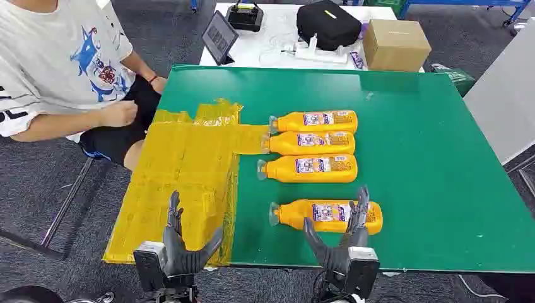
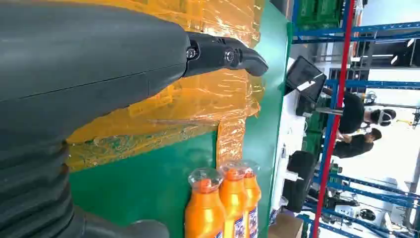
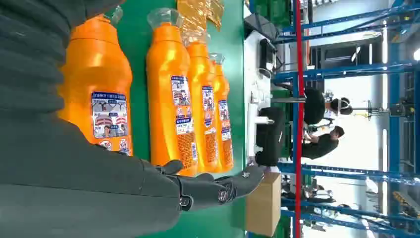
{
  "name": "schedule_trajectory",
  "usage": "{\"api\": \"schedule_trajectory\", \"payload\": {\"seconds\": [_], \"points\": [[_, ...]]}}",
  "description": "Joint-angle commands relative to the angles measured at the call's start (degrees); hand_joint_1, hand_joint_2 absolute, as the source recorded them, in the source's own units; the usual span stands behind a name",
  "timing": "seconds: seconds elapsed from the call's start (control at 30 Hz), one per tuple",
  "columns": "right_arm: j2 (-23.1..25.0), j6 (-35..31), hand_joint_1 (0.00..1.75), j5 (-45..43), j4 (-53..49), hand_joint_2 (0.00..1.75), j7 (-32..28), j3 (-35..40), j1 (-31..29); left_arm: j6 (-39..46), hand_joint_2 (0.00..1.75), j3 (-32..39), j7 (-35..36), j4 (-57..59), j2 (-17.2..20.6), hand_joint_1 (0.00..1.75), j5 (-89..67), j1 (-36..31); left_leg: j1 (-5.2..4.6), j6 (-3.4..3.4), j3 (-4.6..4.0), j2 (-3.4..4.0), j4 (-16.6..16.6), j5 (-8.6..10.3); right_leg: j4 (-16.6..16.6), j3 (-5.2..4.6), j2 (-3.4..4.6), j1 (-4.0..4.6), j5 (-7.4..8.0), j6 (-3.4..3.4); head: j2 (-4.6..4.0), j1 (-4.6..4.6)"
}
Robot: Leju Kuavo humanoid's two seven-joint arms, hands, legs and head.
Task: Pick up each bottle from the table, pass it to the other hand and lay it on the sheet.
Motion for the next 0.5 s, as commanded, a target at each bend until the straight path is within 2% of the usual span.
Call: {"api": "schedule_trajectory", "payload": {"seconds": [0.03,0.5], "points": [[-0.8,0.04,0.0,-0.4,2.39,1.75,0.09,0.2,-0.53,0.01,1.75,-1.76,0.31,1.37,0.06,0.0,0.02,0.72,0.03,-0.04,0.08,0.04,-0.03,-0.02,-0.06,0.09,0.0,0.04,0.0,-0.06,0.0,0.02],[-0.72,0.04,0.0,-0.35,2.58,1.75,0.09,0.12,-0.44,0.11,1.75,-1.67,0.48,1.55,0.0,0.0,0.07,0.69,0.08,-0.07,0.2,0.07,-0.04,-0.08,-0.1,0.22,0.0,0.1,-0.03,-0.11,0.0,0.02]]}}
